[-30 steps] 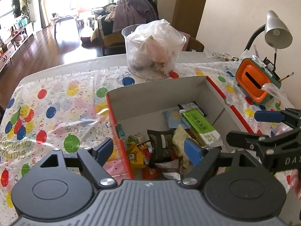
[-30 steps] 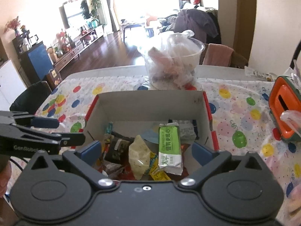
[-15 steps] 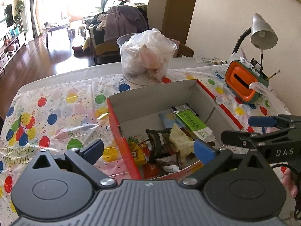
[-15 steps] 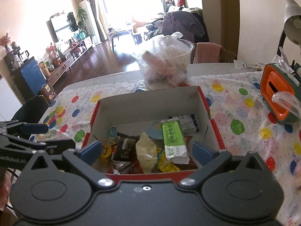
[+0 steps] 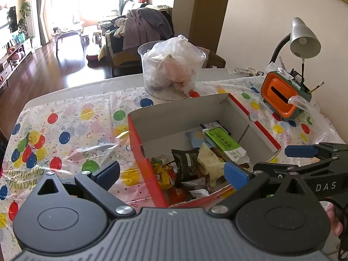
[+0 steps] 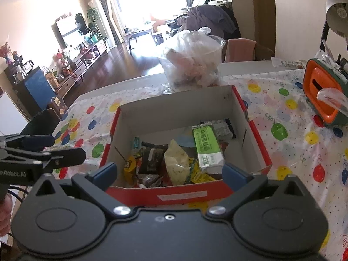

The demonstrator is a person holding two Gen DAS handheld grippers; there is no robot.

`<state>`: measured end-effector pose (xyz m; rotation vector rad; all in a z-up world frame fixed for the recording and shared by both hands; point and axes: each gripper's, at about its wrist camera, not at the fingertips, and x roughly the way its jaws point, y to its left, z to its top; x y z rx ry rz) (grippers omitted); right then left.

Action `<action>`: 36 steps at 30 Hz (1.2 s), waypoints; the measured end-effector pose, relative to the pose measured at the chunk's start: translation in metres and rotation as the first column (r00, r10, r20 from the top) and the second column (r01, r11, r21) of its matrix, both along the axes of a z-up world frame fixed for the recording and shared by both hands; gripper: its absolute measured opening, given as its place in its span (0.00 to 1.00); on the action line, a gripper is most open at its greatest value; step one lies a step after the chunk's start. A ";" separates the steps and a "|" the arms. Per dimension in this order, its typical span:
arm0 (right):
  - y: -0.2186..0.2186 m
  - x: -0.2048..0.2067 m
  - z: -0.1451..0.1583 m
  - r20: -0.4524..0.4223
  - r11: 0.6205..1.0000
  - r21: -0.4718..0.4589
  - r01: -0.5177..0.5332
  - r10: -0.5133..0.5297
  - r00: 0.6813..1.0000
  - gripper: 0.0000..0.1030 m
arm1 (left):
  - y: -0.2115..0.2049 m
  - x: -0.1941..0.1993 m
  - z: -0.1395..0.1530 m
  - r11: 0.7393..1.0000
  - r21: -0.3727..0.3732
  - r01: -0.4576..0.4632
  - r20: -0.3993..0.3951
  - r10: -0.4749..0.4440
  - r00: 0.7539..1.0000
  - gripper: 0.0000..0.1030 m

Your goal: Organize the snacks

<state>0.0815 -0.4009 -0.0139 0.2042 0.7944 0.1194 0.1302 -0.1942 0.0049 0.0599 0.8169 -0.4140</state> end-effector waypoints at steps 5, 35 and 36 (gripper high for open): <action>0.002 0.000 0.003 0.005 1.000 -0.016 -0.010 0.010 1.000 1.00 | 0.000 -0.002 0.001 1.000 -0.005 -0.010 0.009 0.010 1.000 1.00; 0.005 -0.012 0.016 0.062 0.999 -0.020 -0.035 0.036 0.997 1.00 | 0.008 -0.019 0.011 0.996 -0.055 -0.077 0.013 0.078 0.997 0.99; 0.005 -0.012 0.016 0.062 0.999 -0.020 -0.035 0.036 0.997 1.00 | 0.008 -0.019 0.011 0.995 -0.058 -0.078 0.010 0.079 0.997 0.99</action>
